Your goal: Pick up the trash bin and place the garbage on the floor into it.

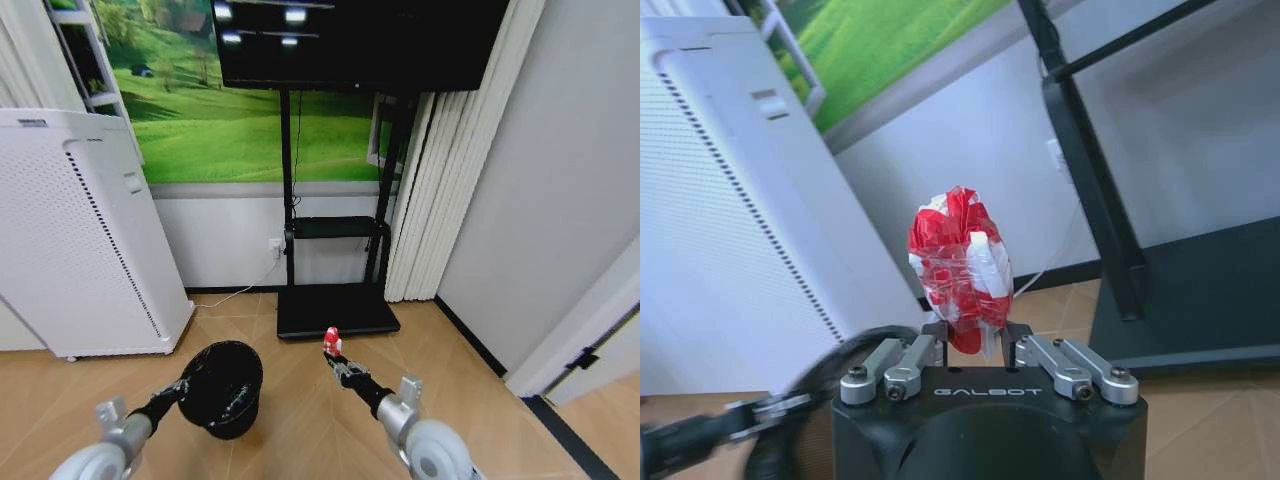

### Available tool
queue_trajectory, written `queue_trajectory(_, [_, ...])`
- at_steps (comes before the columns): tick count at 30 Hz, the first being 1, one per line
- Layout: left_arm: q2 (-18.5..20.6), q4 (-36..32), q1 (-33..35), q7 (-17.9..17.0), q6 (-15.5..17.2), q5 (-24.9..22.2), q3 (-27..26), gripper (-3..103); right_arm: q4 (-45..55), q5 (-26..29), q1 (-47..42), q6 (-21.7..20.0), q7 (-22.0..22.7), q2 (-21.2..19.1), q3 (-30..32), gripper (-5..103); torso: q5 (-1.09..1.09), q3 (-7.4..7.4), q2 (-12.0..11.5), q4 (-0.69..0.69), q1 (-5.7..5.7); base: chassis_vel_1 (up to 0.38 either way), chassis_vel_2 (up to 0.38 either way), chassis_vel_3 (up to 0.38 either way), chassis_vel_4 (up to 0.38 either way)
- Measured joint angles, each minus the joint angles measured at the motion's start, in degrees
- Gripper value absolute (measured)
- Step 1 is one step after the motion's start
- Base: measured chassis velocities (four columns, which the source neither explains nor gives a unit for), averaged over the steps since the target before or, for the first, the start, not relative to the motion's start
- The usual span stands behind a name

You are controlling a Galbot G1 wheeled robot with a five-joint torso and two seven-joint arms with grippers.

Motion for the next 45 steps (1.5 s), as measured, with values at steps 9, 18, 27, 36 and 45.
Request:
queue_trajectory(9, [4.50, 12.16, -24.24, 5.56, -0.02, -0.61, 29.55, 7, 4.27, -6.45, -5.59, 1.45, -6.18, -0.30, -1.26, 26, 0.00, 0.01, -0.01, -0.01, 0.00, 0.000, 0.000, 0.000, 0.000])
queue_trajectory(18, [0.78, 12.92, -28.66, 8.92, -0.75, 0.16, 35.75, 7, -1.74, -11.09, -0.91, 3.26, -10.03, -1.86, -3.33, 26, 0.00, 0.01, -0.02, -0.02, 0.00, 0.000, 0.000, 0.000, 0.000])
queue_trajectory(27, [1.36, 11.27, -26.46, 9.39, -1.02, -0.19, 33.82, 7, -4.14, -14.23, -0.08, 3.84, -11.33, -0.34, -4.08, 41, 0.00, 0.00, -0.02, -0.02, 0.00, 0.000, 0.000, 0.000, 0.000])
queue_trajectory(36, [0.21, 10.16, -23.24, 7.01, -0.36, -0.01, 29.10, 7, -3.31, -15.37, -0.54, 4.43, -11.20, 0.22, -2.56, 69, -0.01, 0.00, -0.02, -0.02, 0.00, 0.000, 0.000, 0.000, 0.000])
queue_trajectory(45, [-2.22, 7.19, -14.73, -2.68, 0.62, -0.27, 16.99, 7, -2.71, -11.31, -2.07, 4.59, -7.39, 5.30, 2.69, 98, -0.03, 0.00, -0.02, -0.02, 0.00, 0.000, 0.000, 0.000, 0.000])
